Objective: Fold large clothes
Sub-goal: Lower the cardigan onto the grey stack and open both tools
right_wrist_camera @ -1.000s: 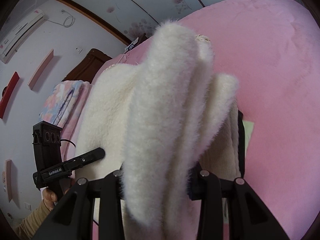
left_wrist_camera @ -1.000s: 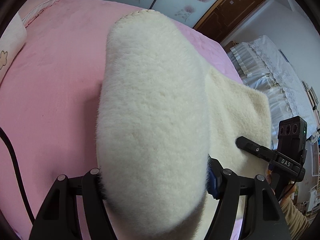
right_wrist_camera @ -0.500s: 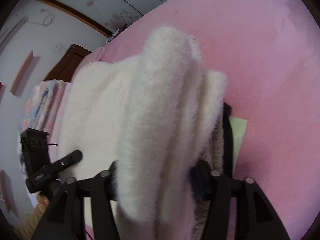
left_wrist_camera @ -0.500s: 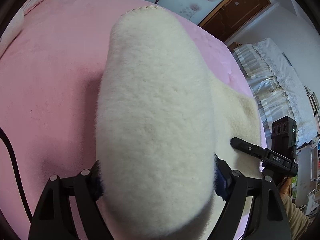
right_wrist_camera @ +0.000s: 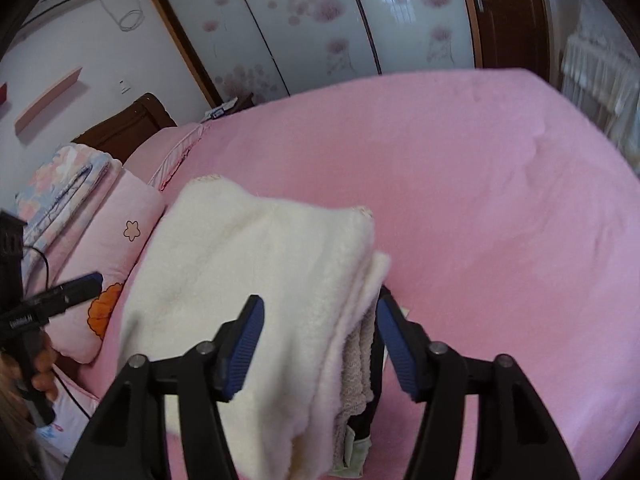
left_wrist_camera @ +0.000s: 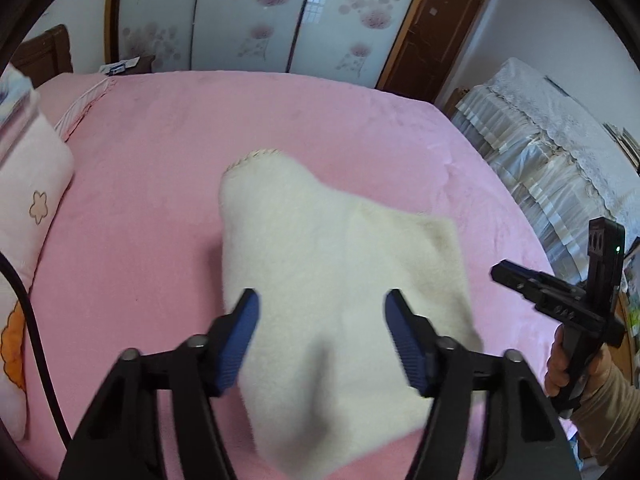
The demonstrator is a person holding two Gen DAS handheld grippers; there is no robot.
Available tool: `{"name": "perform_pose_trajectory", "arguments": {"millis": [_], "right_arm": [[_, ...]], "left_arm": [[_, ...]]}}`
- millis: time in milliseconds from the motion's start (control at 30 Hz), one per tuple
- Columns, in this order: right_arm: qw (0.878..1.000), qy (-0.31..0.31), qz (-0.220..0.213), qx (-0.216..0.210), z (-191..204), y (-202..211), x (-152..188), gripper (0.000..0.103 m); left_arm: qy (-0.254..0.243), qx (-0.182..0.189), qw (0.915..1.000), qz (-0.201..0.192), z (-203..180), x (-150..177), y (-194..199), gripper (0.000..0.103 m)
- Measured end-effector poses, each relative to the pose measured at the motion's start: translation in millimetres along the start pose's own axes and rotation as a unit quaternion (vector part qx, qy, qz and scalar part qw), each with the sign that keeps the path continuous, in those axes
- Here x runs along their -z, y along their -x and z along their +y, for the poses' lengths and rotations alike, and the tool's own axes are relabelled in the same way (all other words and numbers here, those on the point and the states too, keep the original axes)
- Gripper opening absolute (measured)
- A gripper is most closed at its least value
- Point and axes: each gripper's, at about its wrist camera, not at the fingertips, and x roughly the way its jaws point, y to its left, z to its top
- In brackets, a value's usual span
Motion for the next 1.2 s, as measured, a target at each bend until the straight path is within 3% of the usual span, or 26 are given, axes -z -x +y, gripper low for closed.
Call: {"name": "perform_pose_trajectory", "arguments": {"millis": [33,100,233,367,433,567,833,933,1000,1067,1200], "right_arm": [[1.000,0.005,0.002,0.001,5,0,1,0.019],[1.000,0.014,0.002,0.007,22,-6,2,0.013],[1.000,0.010,-0.001,0.016,37,-28,6,0.013],[0.998,-0.016,0.013,0.064,20,-57,13,0.013],[0.996,-0.026,0.023,0.084,4,-68,19,0.000],[0.996,-0.026,0.035,0.079,-13,-80,27,0.000],[0.995,-0.048,0.047,0.080,-16,-87,27,0.000],[0.995,-0.049,0.057,0.070,-13,-77,24,0.003],[0.995,-0.043,0.058,0.073,-9,-65,24,0.003],[0.994,-0.038,0.065,0.074,-7,-54,24,0.003],[0.994,-0.031,0.071,0.076,-3,-23,29,0.003]], "left_arm": [[-0.002,0.000,1.0000,0.002,-5,-3,-1,0.045],[-0.010,-0.001,0.9999,0.008,-15,-9,-10,0.038],[-0.014,-0.015,0.9997,0.009,-18,-11,-32,0.035],[-0.006,-0.054,0.9980,0.033,-7,-7,-67,0.020],[-0.006,-0.062,0.9976,0.031,0,-5,-73,0.017],[-0.009,-0.050,0.9981,0.033,5,-1,-78,0.014],[0.000,-0.063,0.9975,0.031,4,-1,-82,0.014],[0.005,-0.065,0.9974,0.032,-2,2,-75,0.022],[0.012,-0.061,0.9974,0.036,-7,6,-68,0.053],[0.023,-0.068,0.9966,0.040,-13,11,-59,0.069],[0.029,-0.050,0.9975,0.041,-29,21,-36,0.069]]}}
